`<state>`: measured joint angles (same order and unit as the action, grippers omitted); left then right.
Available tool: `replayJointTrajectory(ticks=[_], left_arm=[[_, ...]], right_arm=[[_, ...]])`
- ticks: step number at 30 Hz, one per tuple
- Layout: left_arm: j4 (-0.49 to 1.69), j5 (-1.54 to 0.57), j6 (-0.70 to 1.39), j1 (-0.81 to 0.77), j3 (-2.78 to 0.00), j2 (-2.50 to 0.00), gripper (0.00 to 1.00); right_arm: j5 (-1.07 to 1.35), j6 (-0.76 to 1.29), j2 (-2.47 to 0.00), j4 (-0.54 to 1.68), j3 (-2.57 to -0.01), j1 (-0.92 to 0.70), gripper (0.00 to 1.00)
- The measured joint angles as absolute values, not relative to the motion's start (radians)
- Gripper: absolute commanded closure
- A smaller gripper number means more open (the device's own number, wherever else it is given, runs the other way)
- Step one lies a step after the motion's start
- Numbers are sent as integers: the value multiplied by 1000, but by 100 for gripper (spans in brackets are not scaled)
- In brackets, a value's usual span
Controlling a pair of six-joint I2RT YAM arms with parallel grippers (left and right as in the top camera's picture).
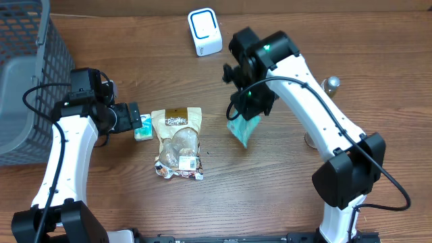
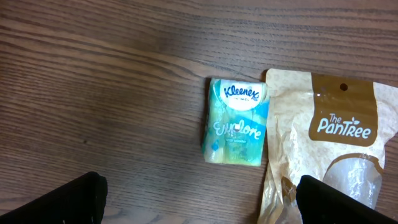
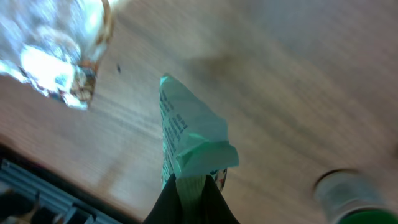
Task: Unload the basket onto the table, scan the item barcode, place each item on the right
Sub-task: 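Carry the packet down and right, set it on the table, then regrasp the packet with the right gripper and push it right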
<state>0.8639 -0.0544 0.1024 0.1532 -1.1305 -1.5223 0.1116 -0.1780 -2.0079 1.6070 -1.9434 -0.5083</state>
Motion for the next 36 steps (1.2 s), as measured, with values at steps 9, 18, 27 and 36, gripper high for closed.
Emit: replayJointTrajectory(ticks=[9,18,27,36], left_arm=[[864,-54,102,153,-1131,-1522,0],[863,-55,102,153,-1131,-1522,1],[864,-55,102,153,-1131,-1522,0],[864,-55,102,153,-1131,-1522,0]], right_arm=[[71,-137,-2008,1547,-1729,-438,96],[28,-104,-2008,1473,-1692,-360,19],[29,7,-2008,1336,-1692,-339,0],[207,266,-2008,1284,-1692,-352,74]])
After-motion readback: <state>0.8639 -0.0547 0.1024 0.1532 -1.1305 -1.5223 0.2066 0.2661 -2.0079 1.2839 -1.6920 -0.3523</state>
